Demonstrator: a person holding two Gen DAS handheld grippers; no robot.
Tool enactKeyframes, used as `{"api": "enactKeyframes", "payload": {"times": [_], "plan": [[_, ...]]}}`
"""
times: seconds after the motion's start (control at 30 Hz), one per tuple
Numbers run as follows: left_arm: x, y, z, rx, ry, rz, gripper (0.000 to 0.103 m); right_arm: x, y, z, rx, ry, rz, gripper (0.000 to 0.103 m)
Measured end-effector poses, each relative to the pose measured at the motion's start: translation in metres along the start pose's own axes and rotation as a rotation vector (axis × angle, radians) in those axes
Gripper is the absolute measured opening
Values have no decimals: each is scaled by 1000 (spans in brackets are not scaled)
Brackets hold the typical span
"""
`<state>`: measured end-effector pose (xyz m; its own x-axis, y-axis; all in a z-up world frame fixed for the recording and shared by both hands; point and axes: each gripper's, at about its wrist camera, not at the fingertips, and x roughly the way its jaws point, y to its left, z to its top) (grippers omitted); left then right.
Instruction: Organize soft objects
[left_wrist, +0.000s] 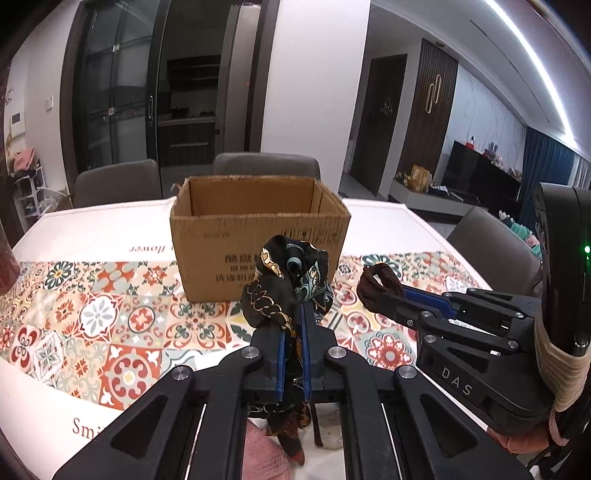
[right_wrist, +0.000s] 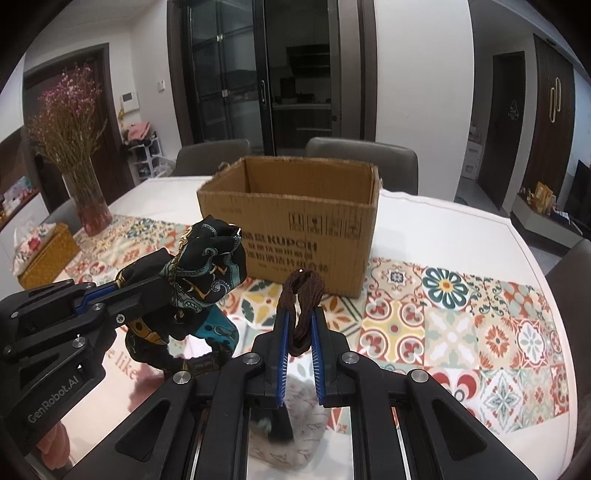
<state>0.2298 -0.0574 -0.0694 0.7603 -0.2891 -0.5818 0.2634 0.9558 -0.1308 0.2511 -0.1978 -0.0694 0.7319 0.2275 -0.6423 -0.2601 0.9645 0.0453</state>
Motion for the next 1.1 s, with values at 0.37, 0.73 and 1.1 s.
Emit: {"api": "enactKeyframes", "payload": {"times": [0.37, 0.73, 1.1], "plan": [[-11, 8, 31, 3, -68, 1, 9, -18, 5, 31, 19, -91, 11, 13], [-18, 11, 67, 25, -144, 9, 9, -24, 1, 63, 35, -159, 23, 13], [-14, 20, 103, 50, -209, 15, 9, -20, 6, 98, 31, -216, 22, 13]]}}
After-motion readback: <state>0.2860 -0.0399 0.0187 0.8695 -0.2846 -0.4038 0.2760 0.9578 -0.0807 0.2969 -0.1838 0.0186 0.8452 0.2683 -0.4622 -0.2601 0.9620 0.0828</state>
